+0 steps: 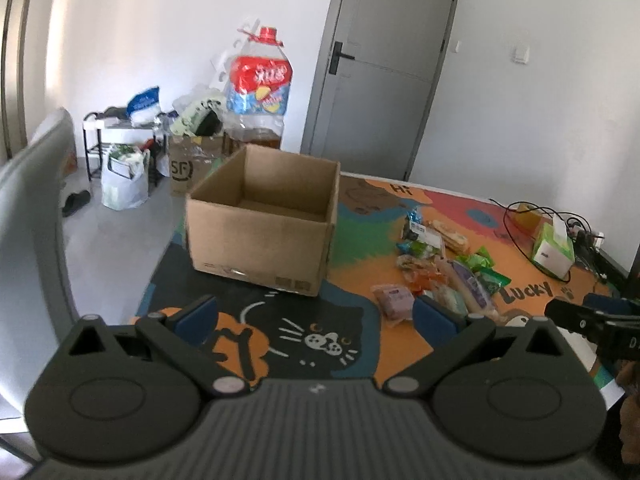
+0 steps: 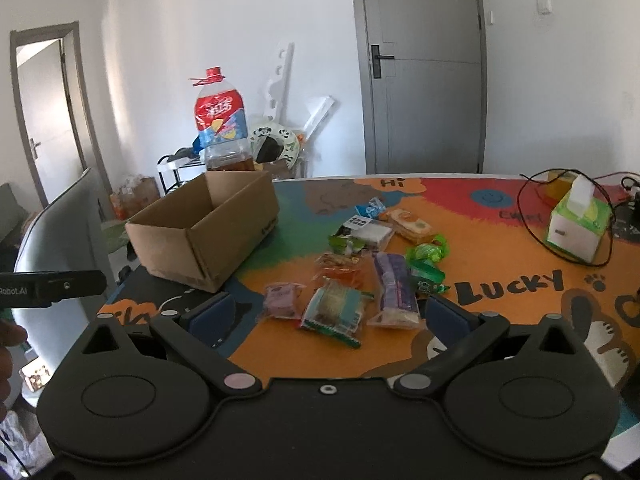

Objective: Organize snacks
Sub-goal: 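Reach the left tool to the pink-labelled snack bag and close on it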

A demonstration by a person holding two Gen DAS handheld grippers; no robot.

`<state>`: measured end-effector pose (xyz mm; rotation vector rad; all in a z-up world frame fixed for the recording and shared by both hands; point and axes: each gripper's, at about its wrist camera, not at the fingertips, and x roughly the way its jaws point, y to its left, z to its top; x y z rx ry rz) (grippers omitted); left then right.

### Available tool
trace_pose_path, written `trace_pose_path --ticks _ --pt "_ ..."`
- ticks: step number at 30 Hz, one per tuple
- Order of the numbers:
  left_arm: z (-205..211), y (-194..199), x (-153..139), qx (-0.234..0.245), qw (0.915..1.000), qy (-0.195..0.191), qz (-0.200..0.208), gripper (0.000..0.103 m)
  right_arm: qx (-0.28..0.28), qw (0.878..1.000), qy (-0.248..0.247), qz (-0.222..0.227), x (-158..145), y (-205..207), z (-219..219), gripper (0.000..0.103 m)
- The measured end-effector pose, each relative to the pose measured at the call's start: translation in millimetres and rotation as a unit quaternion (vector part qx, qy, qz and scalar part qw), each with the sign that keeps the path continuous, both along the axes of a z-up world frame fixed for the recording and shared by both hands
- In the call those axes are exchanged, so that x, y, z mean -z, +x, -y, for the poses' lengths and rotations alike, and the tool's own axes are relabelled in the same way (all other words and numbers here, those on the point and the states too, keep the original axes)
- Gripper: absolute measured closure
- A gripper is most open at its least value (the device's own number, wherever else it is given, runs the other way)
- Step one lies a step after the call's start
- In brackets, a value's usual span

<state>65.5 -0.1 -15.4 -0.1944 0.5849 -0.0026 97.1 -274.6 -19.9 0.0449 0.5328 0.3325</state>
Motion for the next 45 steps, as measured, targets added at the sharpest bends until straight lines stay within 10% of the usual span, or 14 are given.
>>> trace_pose_path --ticks 33,45 --pt "78.5 113.2 76.6 0.049 0.9962 -0.026 -0.068 0.003 -0.027 0.999 -0.014 -0.027 73.3 82.2 28.7 0.000" --pt "86.5 142.8 93.2 0.031 0.9956 -0.014 -0.088 0.036 -0.013 0.998 -0.012 -0.064 87.2 122.9 22.7 0.030"
